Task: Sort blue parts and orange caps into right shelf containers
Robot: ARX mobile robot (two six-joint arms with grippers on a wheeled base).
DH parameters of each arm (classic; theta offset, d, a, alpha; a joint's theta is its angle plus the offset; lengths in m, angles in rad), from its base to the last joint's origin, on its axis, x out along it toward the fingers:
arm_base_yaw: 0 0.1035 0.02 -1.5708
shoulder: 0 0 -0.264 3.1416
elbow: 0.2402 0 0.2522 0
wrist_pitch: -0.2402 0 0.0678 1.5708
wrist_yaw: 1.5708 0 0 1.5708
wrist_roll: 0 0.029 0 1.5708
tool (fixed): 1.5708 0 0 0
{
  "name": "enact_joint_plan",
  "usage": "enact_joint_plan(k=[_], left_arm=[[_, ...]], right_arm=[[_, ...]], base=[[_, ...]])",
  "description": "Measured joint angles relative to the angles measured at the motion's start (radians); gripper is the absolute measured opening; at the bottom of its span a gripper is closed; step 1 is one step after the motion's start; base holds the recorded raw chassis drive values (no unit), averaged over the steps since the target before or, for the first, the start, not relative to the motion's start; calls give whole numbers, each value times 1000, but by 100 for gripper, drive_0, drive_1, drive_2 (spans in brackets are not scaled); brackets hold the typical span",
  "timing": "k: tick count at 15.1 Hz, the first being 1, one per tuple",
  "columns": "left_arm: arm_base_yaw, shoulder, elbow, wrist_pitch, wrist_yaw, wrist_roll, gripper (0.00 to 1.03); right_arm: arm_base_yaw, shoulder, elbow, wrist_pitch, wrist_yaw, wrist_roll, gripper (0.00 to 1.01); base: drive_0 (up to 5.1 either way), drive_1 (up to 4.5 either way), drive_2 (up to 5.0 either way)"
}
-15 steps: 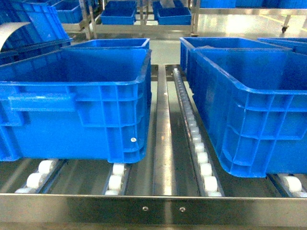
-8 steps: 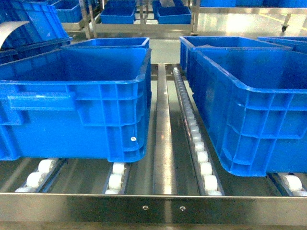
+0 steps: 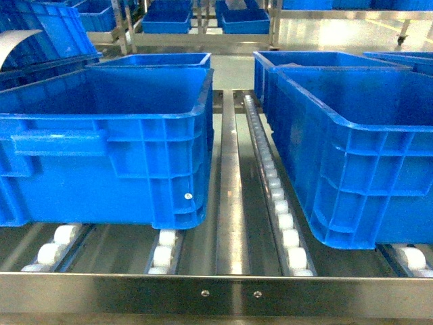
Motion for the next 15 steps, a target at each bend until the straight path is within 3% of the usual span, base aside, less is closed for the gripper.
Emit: enact_joint_plan(k=[15], left_arm=[[0, 0, 0, 0, 0, 0, 98]], right_arm=[[0, 0, 0, 0, 0, 0, 98]], base=[[0, 0, 0]])
